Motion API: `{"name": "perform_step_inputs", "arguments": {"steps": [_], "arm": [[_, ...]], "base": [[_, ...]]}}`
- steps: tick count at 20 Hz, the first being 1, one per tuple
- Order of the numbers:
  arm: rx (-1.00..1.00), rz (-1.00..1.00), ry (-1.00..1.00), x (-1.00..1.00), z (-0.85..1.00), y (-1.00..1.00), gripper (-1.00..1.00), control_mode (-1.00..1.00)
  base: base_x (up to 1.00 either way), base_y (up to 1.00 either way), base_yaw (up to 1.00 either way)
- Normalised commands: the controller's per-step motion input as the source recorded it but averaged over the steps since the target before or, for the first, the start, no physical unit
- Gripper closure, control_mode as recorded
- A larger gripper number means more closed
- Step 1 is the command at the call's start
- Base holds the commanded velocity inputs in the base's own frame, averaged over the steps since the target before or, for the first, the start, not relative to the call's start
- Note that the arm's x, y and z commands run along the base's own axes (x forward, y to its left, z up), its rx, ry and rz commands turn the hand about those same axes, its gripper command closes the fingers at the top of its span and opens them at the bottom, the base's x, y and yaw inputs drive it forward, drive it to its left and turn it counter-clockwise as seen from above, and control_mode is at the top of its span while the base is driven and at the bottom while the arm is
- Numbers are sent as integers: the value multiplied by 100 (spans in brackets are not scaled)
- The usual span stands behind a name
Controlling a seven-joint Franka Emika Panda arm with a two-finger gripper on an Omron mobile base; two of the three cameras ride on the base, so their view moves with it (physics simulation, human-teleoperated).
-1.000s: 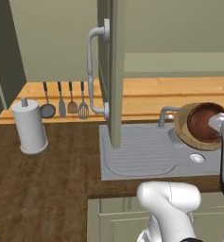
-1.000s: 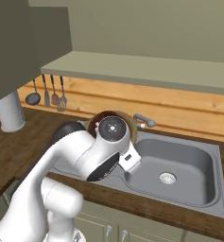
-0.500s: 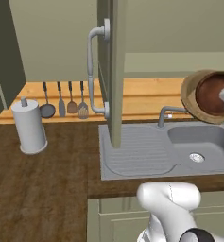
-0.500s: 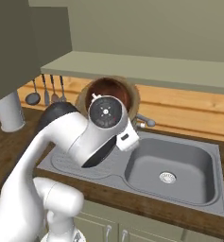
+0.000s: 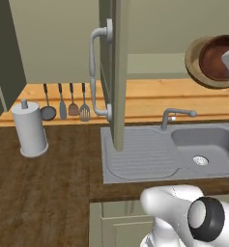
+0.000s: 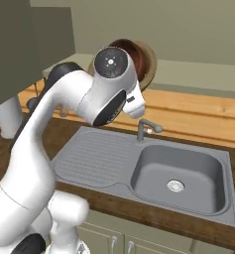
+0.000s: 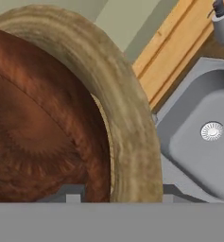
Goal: Pick up the bowls on the counter and stack them on top of one another in the open cabinet. Place the smaller bowl on top of the larger bowl.
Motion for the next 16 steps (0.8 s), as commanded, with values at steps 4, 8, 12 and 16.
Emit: {"name": "perform_step_inputs", "arguments": {"steps": [4, 8, 12, 16], "arm": [[8, -11, -1, 99, 21, 0, 100, -100], [0, -2, 2, 100, 0, 0, 100, -100], [0, -3, 0, 100, 0, 0, 100, -100], [0, -5, 0, 100, 0, 0, 100, -100]], "base": [[0, 0, 0], [0, 0, 0], [0, 0, 0], [0, 0, 0]]}}
